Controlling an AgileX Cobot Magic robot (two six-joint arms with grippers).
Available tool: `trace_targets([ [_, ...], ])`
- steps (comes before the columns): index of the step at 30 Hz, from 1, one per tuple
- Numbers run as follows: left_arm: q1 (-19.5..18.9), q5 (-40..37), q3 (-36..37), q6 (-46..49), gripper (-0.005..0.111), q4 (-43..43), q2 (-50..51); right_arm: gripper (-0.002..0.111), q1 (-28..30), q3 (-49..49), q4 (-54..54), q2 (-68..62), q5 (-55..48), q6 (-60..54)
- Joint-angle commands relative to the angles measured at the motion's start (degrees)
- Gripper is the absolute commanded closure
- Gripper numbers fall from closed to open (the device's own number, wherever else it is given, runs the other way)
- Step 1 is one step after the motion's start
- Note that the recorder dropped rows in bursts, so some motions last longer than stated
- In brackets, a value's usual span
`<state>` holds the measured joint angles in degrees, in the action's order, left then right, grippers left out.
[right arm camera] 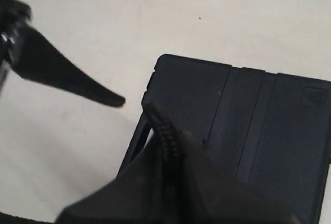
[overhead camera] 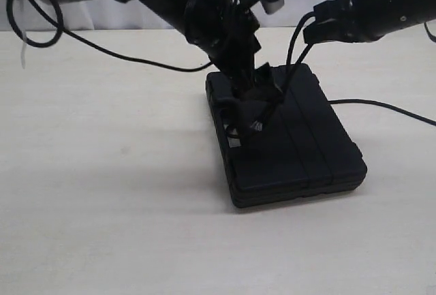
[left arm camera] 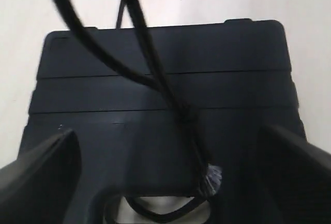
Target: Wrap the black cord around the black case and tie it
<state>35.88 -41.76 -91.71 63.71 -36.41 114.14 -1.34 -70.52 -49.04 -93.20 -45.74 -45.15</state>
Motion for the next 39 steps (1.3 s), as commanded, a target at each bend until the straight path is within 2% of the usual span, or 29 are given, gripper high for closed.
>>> trace_targets([
  [1, -0.13, 4.45, 1.27, 4.27, 0.022, -3.75, 2.15, 0.104, -0.14, 0.23, 0.5, 3.1, 2.26, -0.91],
  [3, -0.13, 7.8, 1.27, 4.27, 0.022, -4.37, 2.5, 0.104, -0.14, 0.23, 0.5, 4.37, 2.26, -1.61],
  [7, 0.03, 15.28, 1.27, 4.13, 0.022, -14.68, 2.5, 0.104, -0.14, 0.23, 0.06, 4.93, 2.05, -1.15],
  [9, 0.4, 16.5, 1.27, 4.13, 0.022, -17.65, 2.63, 0.104, -0.14, 0.23, 0.06, 4.93, 1.79, -1.17],
  [13, 1.07, 10.18, 1.27, 5.45, 0.022, -17.5, 3.77, 0.104, -0.14, 0.23, 0.06, 4.93, 1.79, -1.17],
  [15, 1.92, 9.86, 1.27, 6.38, 0.022, -16.81, 5.04, 0.104, -0.14, 0.23, 0.06, 4.93, 1.73, -1.17],
  [23, 4.02, 20.24, 1.27, 6.34, 0.023, -16.13, 8.37, 0.104, -0.14, 0.23, 0.06, 4.93, -0.13, -1.17],
  [28, 4.13, 21.58, 1.27, 6.81, 0.048, -13.96, 8.25, 0.104, -0.14, 0.23, 0.06, 4.93, 0.03, -1.59],
  [33, 4.13, 23.95, 1.27, 6.53, 0.052, -10.78, 8.25, 0.104, -0.14, 0.23, 0.06, 4.93, -0.1, -1.59],
  [36, 4.13, 23.9, 1.27, 5.03, 0.062, -12.72, 8.25, 0.104, -0.14, 0.23, 0.06, 4.93, -0.1, -1.59],
  [37, 4.13, 21.58, 1.27, 5.18, 0.074, -12.62, 8.25, 0.104, -0.14, 0.23, 0.06, 4.93, -0.1, -1.59],
  [38, 4.13, 20.66, 1.27, 5.3, 0.08, -12.17, 8.25, 0.104, -0.14, 0.23, 0.06, 4.93, 0.4, -1.59],
  [39, 4.13, 20.32, 1.27, 5.67, 0.097, -12.08, 8.25, 0.103, -0.14, 0.23, 1.03, 4.93, 1.72, -0.42],
])
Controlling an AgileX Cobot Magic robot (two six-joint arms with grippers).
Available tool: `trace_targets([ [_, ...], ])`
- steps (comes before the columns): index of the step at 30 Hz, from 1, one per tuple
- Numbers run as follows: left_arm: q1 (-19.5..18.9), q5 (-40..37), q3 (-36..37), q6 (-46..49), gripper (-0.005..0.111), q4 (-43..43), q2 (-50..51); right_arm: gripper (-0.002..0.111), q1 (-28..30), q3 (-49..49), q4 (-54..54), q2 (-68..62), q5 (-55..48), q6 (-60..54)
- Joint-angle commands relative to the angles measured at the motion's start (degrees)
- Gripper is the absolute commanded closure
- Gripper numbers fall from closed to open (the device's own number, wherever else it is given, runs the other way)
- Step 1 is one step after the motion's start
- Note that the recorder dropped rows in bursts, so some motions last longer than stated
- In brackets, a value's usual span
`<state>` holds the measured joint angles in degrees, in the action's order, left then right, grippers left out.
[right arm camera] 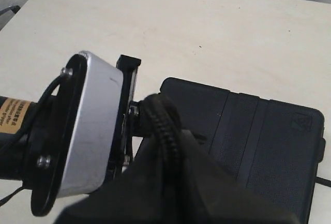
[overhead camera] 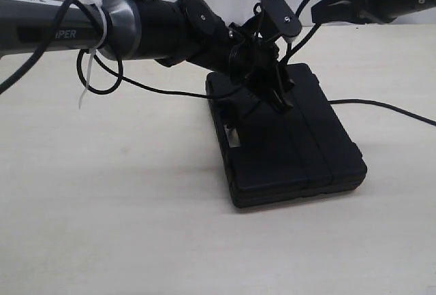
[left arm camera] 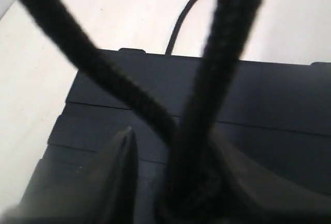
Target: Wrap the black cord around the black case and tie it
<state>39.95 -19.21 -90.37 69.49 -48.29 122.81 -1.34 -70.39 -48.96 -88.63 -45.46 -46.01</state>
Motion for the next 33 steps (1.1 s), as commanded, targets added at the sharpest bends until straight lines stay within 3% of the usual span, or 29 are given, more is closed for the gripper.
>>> trace_targets([
  [1, -0.08, -1.7, -0.07, 0.3, 0.107, 0.44, -0.43, 0.099, -0.14, 0.09, 3.44, 0.35, 2.15, 2.08],
  [2, -0.08, -0.62, -0.07, 0.42, 0.107, 1.74, -0.43, 0.093, -0.14, 0.09, 5.69, 0.35, 2.97, 3.88],
  [5, -0.08, 0.34, -0.07, 0.42, 0.107, 6.86, -0.43, 0.059, 0.0, -0.27, 17.25, 0.35, 6.4, 15.97],
  [6, -0.08, 0.34, -0.07, 0.56, 0.107, 7.83, -0.43, 0.054, 0.0, -0.27, 20.17, 0.48, 7.03, 20.09],
  [11, -0.08, 2.32, -0.07, 0.55, 0.107, 10.59, -0.43, 0.05, 0.24, -0.27, 46.75, 1.06, 7.65, 43.69],
  [14, -0.08, 3.34, -0.07, 0.55, 0.107, 11.36, -0.43, 0.05, 3.43, 0.02, 57.84, 0.71, 4.93, 56.63],
  [21, -0.34, 1.78, -0.07, 0.55, 0.107, 13.45, -0.43, 0.05, 18.85, 0.46, 46.56, -7.69, 6.51, 47.85],
  [25, -0.34, 0.1, -0.07, 0.55, 0.107, 14.71, -0.43, 0.05, 25.33, -0.5, 47.72, -13.69, 6.0, 41.79],
  [31, -0.34, -7.74, -0.07, 2.25, 0.107, 18.72, -0.43, 0.05, 25.8, -4.39, 47.57, -20.24, 7.6, 20.1],
  [33, -0.59, -10.88, -0.07, 2.37, 0.107, 19.24, -0.43, 0.05, 24.79, -6.44, 49.97, -22.16, 7.5, 18.78],
])
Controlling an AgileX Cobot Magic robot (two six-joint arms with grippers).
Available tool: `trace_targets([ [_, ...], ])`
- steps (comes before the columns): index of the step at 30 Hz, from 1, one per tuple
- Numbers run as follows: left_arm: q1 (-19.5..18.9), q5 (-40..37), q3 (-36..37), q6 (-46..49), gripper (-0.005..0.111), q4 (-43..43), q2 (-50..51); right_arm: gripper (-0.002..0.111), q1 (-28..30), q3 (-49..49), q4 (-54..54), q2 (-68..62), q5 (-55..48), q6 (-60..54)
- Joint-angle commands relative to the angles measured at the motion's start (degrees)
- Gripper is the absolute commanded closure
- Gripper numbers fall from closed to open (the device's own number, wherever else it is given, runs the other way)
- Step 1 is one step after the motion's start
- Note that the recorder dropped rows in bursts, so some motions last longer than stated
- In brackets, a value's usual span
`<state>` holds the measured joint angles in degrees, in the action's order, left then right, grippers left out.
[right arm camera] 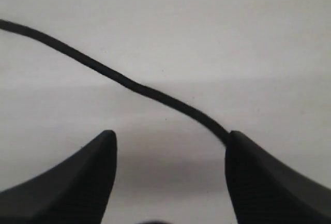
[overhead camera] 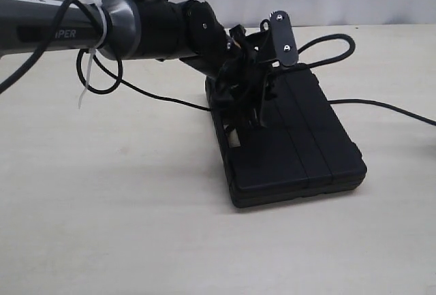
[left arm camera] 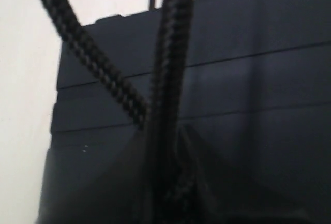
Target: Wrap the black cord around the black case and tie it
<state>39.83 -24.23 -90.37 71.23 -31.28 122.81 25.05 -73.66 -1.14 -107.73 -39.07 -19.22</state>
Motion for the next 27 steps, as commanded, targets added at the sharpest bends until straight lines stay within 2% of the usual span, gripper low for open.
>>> trace_targets([
  [1, -0.48, -6.81, -0.07, 1.42, 0.107, 2.22, -0.43, 0.05, -1.86, -4.7, 3.6, -4.06, 1.1, -5.04],
  [3, -0.48, -6.82, -0.07, 2.04, 0.107, 2.35, -0.43, 0.05, -1.86, -8.54, 6.26, -7.05, -1.64, 0.07],
  [4, -0.48, -6.82, -0.07, 2.04, 0.107, 2.35, -0.43, 0.051, -1.86, -10.13, 6.38, -8.43, -3.49, -1.25],
  [7, -0.48, -7.18, -0.07, 2.4, 0.107, 3.32, -0.43, 0.054, -1.86, -13.67, 5.84, -12.51, -8.66, -14.35],
  [10, -0.48, -7.61, -0.07, 2.5, 0.107, 3.76, -0.43, 0.055, -1.86, -13.93, 4.04, -14.81, -8.11, -23.69],
  [15, -0.48, -6.74, -0.07, 5.41, 0.107, 3.52, -0.43, 0.055, -1.86, -14.09, 3.72, -18.19, -1.82, -25.02],
  [18, -0.48, -6.74, -0.07, 5.41, 0.107, 3.52, -0.43, 0.055, -2.57, -14.24, 1.84, -20.33, -6.01, -33.75],
  [21, -0.48, -6.74, -0.07, 5.41, 0.107, 3.52, -0.43, 0.055, -3.23, -14.24, 1.49, -20.34, -4.07, -33.13],
  [23, -0.48, -6.74, -0.07, 5.41, 0.107, 3.52, -0.43, 0.065, -3.23, -14.24, -1.45, -21.01, -5.13, -34.13],
  [27, -0.48, -6.74, -0.07, 5.51, 0.107, 3.52, -0.43, 0.093, -3.23, -14.13, -3.28, -23.22, -14.52, -38.0],
])
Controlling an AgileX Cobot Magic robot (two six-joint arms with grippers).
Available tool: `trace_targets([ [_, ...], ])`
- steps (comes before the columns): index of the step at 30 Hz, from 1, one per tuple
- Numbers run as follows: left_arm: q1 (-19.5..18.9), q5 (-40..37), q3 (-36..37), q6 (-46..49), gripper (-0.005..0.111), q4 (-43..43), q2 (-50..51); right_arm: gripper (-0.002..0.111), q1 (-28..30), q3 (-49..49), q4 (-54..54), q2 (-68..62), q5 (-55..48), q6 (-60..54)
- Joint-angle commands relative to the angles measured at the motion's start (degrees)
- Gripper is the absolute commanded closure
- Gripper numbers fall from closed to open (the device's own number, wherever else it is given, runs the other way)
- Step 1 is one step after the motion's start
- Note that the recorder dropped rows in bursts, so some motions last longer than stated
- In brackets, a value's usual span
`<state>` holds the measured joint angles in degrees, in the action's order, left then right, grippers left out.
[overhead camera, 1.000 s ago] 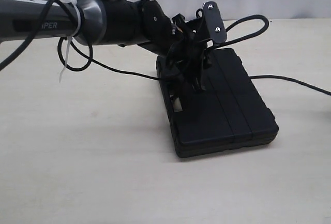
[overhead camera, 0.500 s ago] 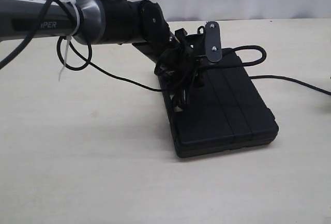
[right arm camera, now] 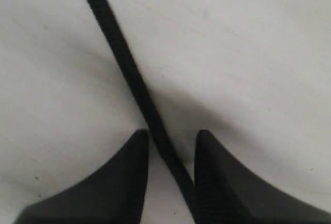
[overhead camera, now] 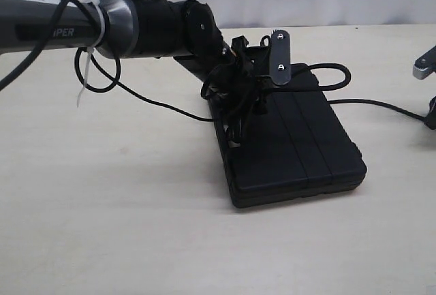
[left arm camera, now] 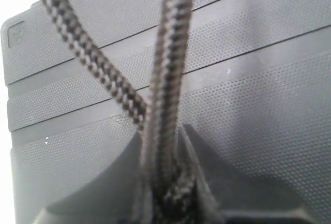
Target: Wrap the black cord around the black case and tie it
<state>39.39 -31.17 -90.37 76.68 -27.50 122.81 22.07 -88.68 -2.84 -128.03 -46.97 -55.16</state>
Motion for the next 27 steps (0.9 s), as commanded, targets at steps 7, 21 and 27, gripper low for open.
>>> trace_targets([
  [7, -0.03, 0.2, -0.07, 0.04, 0.107, -0.57, -0.43, 0.104, -5.85, 0.68, -11.39, 1.75, -10.74, -0.19],
  [21, -0.03, -0.04, -0.07, 0.19, 0.107, -0.58, -0.43, 0.104, -0.21, 9.1, -67.98, 2.9, -22.99, 6.59],
  [27, -0.03, 0.58, -0.07, 0.19, 0.107, -1.29, -0.43, 0.104, -0.13, 18.42, -89.58, 2.9, -22.99, -1.6],
])
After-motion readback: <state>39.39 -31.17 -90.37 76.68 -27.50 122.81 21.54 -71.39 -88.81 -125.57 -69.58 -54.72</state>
